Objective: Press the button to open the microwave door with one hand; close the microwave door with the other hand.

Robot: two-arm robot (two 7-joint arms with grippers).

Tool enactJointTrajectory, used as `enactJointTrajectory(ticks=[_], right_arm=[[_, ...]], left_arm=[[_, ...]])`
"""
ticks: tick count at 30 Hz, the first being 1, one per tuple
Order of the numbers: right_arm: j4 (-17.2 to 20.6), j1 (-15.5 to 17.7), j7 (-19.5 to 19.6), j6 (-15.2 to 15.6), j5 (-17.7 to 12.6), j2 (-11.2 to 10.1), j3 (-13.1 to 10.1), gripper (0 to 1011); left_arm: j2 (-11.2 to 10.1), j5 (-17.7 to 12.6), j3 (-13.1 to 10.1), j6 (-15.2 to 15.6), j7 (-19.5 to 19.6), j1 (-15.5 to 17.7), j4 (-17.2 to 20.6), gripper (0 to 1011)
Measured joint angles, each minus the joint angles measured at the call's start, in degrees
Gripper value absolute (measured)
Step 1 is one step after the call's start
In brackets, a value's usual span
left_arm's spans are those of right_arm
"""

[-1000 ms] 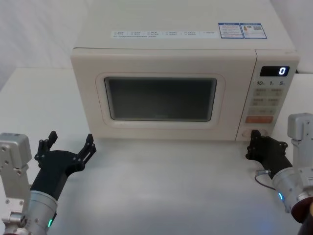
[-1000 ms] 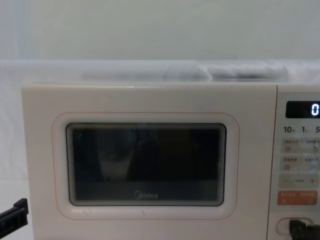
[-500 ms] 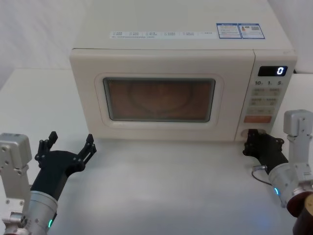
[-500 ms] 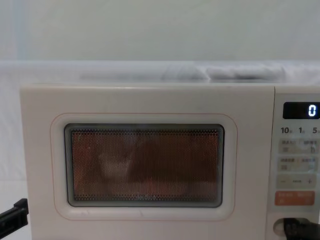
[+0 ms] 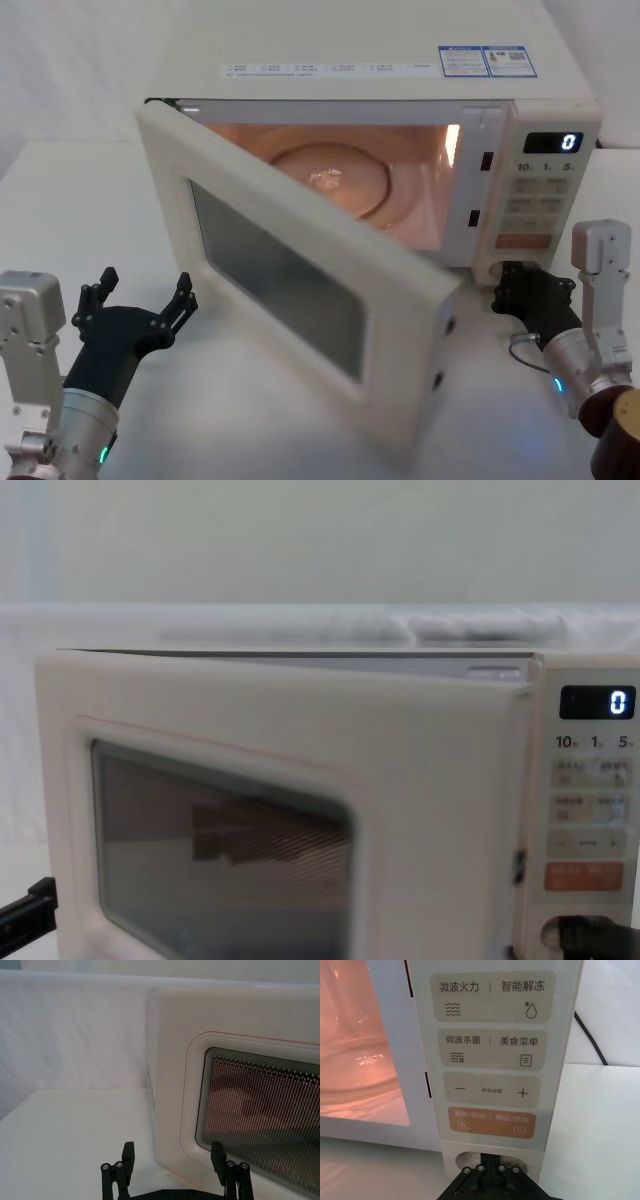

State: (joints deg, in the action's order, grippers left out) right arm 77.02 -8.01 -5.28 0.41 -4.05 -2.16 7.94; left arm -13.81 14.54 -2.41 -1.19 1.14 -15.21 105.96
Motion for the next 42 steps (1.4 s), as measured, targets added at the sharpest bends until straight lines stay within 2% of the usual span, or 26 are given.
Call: enactJointTrajectory(ticks=[31, 42], right_arm=[[4.3, 3.5, 0.2, 0.7, 0.6, -0.1, -0.4, 0], [7.1, 5.3, 0.4, 1.3, 1.1, -0.1, -0.3, 0]], left_arm=[[0.0, 0.0, 0.0, 0.0, 0.0, 0.0, 0.0, 1001], [0.0, 0.0, 0.0, 0.0, 0.0, 0.0, 0.0, 1001]])
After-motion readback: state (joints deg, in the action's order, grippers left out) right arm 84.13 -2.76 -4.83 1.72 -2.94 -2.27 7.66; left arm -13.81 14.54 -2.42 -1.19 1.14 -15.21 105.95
